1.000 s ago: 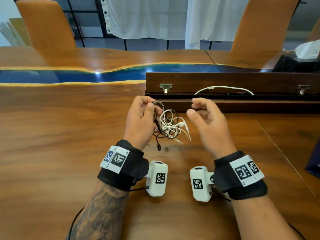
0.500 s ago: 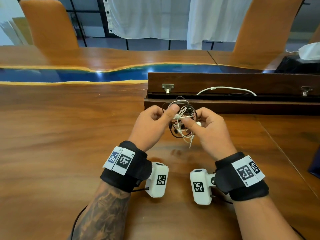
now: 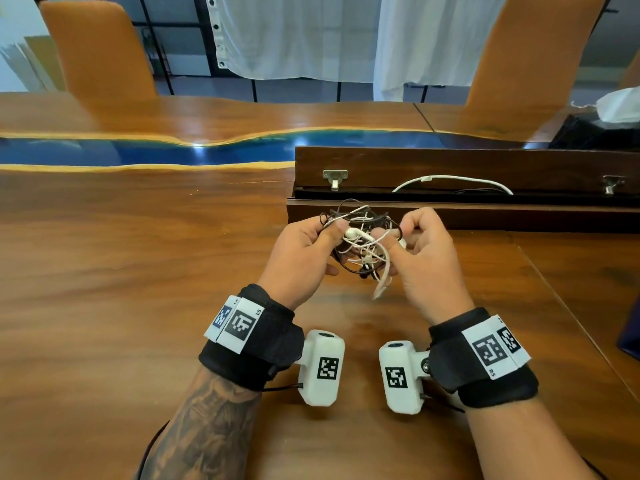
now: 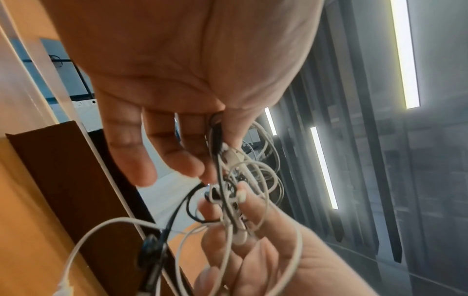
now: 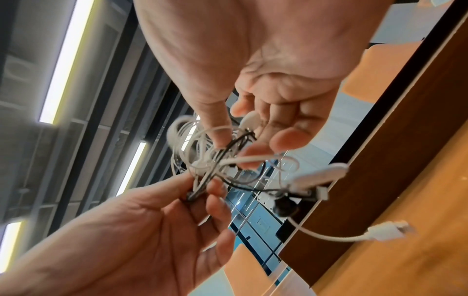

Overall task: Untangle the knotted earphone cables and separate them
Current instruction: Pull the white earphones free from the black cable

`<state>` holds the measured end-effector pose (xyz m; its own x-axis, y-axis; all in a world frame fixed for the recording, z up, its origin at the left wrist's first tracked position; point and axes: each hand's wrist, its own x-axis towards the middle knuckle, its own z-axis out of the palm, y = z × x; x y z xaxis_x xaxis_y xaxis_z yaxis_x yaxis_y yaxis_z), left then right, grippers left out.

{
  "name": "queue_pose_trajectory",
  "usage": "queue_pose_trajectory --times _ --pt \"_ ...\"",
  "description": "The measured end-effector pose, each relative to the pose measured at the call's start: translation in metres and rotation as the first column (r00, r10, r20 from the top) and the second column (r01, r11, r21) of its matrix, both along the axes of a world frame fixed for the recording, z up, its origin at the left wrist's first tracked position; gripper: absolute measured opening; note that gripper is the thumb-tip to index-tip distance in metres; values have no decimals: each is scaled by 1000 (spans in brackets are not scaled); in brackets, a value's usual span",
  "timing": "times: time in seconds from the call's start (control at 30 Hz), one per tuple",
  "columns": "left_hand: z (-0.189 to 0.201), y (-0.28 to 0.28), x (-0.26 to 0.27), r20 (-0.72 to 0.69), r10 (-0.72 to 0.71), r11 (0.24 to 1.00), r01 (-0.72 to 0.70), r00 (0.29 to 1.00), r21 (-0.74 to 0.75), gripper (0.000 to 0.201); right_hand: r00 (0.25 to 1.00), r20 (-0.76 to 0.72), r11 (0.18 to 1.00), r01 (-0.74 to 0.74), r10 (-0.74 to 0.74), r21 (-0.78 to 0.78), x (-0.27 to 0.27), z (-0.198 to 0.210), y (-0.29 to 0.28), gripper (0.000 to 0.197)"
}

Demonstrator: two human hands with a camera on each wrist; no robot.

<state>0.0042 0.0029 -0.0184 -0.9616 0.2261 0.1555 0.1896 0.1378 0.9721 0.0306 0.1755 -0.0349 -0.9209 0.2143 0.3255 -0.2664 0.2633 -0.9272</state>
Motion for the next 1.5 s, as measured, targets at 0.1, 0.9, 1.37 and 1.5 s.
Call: queue_pose_trajectory --times 0.1,0.9,1.37,1.5 --pt "-2 0 -2 -28 66 998 -66 997 -4 28 996 13 994 -93 92 49 3 2 0 19" --pt "6 -4 -6 226 168 858 -255 960 445 24 998 -57 999 9 -11 -34 3 2 -7 16" --pt "5 5 4 56 4 981 -15 998 193 28 988 -131 994 -77 87 79 9 8 -5 32" --pt "1 6 6 -30 -73 996 75 997 56 16 992 -122 989 -15 33 148 7 6 -4 14"
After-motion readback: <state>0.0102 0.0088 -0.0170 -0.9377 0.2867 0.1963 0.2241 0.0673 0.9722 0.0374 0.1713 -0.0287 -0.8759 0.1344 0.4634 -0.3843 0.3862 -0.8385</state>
